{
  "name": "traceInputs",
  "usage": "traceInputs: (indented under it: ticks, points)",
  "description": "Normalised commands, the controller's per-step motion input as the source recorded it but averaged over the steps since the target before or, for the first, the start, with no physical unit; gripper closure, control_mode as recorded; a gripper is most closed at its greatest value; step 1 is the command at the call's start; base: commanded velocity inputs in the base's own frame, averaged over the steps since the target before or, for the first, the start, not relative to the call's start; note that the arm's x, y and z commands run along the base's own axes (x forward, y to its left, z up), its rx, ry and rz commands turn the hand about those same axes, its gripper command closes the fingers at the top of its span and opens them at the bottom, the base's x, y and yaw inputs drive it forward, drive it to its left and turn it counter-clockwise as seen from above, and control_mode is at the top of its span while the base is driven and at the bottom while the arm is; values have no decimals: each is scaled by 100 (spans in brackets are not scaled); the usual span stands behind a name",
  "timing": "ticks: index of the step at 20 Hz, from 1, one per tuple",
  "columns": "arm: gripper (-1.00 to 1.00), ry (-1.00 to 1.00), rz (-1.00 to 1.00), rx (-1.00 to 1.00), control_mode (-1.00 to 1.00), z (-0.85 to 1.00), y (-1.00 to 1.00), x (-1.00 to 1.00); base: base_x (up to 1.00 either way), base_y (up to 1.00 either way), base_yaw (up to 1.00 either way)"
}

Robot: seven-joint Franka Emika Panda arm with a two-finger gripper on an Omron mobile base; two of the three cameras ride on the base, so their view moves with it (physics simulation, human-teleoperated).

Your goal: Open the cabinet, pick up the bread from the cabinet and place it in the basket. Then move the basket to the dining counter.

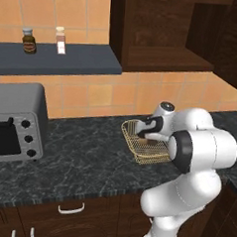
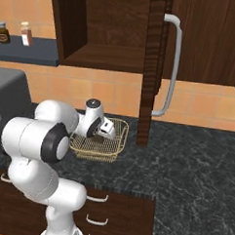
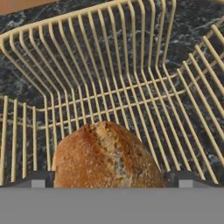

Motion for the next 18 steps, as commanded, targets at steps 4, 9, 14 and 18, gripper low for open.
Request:
traceInputs:
  ticks: [4,9,14,18]
  points:
    - [-100,14,0,-6,-100,-24,0,-29,0,0,0]
    - [-100,22,0,-7,-100,-70,0,9,0,0,0]
    - [-100,-8,1,0,-100,-59,6,67,0,0,0]
    - [-100,-47,6,0,-100,-65,0,37,0,0,0]
